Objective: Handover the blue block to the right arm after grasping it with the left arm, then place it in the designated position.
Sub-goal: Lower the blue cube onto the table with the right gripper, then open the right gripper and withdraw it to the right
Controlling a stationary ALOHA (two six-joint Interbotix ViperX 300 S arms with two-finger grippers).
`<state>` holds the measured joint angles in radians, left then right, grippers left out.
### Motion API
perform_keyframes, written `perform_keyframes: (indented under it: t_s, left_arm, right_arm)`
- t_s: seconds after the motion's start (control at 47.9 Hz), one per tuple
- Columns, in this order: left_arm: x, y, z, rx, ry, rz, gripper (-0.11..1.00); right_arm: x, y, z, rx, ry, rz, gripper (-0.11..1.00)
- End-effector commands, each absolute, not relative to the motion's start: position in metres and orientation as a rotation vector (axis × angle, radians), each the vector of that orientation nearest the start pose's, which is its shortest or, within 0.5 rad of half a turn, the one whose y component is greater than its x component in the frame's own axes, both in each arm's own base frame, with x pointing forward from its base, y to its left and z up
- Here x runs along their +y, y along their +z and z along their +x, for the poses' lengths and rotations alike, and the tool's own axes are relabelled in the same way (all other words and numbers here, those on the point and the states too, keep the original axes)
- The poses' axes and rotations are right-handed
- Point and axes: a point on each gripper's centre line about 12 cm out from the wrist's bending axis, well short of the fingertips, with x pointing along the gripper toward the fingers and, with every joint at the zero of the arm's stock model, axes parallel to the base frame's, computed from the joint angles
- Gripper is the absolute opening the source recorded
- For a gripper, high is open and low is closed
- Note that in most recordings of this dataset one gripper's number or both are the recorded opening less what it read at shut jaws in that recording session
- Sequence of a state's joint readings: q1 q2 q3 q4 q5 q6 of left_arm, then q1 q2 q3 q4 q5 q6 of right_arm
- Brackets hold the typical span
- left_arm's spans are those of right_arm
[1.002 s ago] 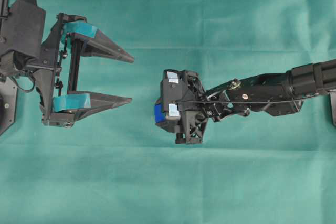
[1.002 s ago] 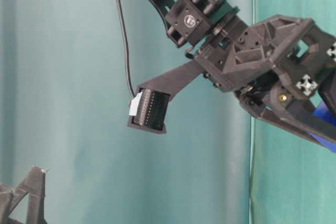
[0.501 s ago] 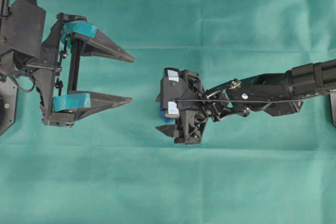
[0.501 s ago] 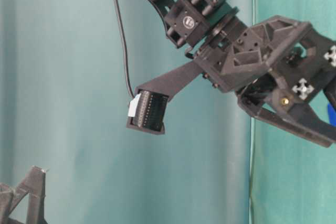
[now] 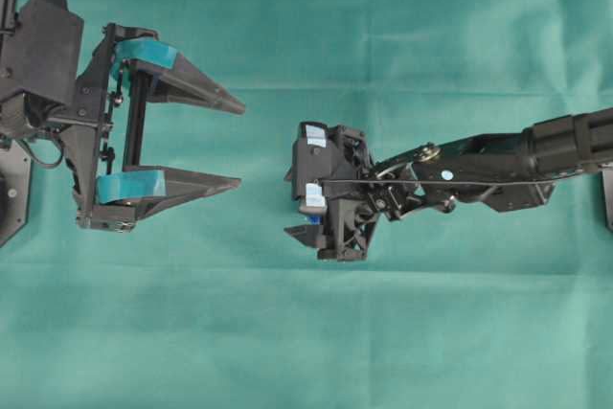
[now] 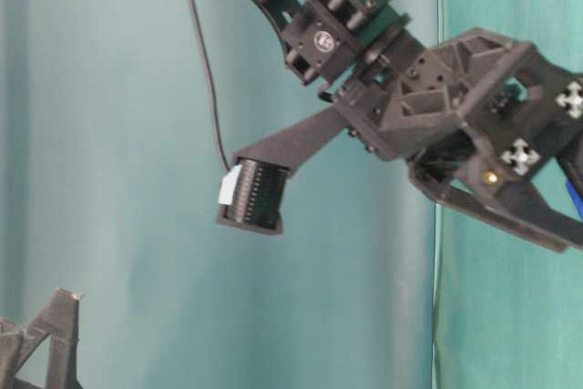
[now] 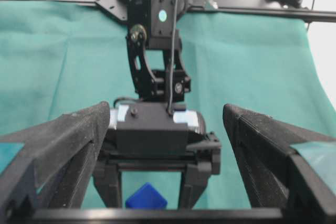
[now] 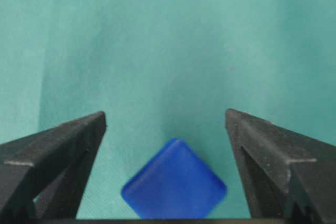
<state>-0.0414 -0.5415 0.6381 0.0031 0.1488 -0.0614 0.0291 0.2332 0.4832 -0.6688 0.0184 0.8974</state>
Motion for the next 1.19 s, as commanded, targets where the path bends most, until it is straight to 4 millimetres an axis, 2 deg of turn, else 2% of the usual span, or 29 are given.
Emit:
perform_keyframes:
  t_s: [0.0,0.355,0.751,0.918,1.169]
  left_arm:
    - [-0.012,0.367,0.31,0.217,-0.033,-0.051,1.0]
    - [-0.012,0.367,0.31,0.219,-0.033,-0.051,1.0]
    - [-0.012,0.367,0.31,0.217,-0.033,-0.051,1.0]
    - [-0.012,0.367,0.31,0.217,-0.032,-0.051,1.0]
    - [-0.012,0.368,0.31,0.216,-0.033,-0.051,1.0]
  right_arm:
    - [0.01,0.171,0.443,0.652,-0.078,0.197,0.92]
    - [-0.001,0.247,0.417,0.569,-0.157,0.135,0.92]
    - [-0.009,0.318,0.381,0.448,-0.206,0.103,0.92]
    - [-0.011,0.344,0.365,0.39,-0.218,0.088,0.92]
    - [-0.013,0.371,0.343,0.314,-0.218,0.075,0.92]
